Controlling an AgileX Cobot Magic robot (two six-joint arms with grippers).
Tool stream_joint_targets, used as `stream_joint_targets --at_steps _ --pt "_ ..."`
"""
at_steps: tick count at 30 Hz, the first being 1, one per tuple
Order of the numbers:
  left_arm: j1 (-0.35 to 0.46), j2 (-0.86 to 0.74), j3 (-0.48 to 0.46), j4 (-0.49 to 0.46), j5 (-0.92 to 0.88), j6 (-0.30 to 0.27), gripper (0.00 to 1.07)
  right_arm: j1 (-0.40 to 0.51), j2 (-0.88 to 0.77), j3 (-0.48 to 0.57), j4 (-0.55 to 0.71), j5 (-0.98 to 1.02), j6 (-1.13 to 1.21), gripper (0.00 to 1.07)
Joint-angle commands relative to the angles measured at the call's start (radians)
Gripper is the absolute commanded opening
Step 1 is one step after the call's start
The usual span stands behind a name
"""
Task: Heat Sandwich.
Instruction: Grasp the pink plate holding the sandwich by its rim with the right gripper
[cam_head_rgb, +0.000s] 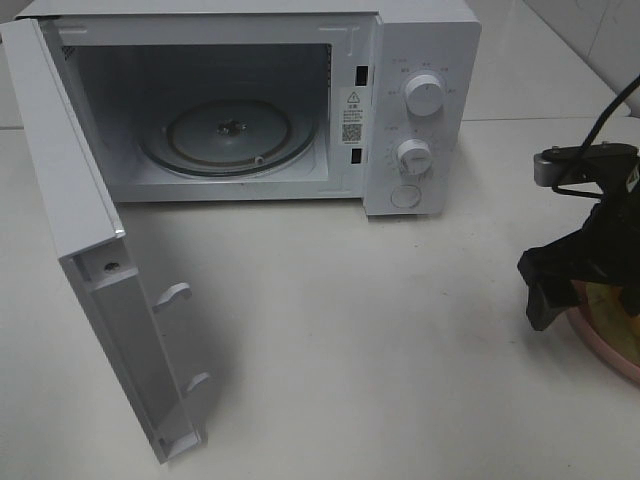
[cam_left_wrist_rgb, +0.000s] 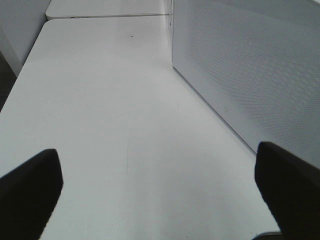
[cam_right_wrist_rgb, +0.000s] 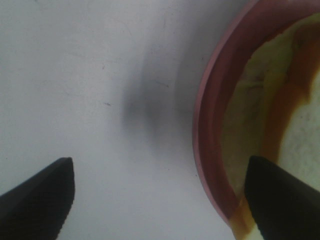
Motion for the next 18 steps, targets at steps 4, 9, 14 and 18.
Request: stream_joint_targets --at_steps 4,9,14,18 --pt "-0.007 -0.026 0.003 0.002 -0.010 0.000 1.00 -0.006 0.071 -0.036 -0.011 -0.028 -0.025 0.88" --pt "-0.007 -0.026 0.003 0.002 -0.010 0.000 1.00 -0.006 0.130 -0.061 -0.020 -0.041 -0.025 0.87" --pt "-0.007 -0.026 0.003 0.002 -0.010 0.000 1.00 -0.006 0.187 -0.089 -0.043 -0.042 -0.021 0.87" --pt "-0.007 -0.026 0.003 0.002 -0.010 0.000 1.00 -0.006 0.217 -0.095 -0.043 -0.066 -0.021 0.87"
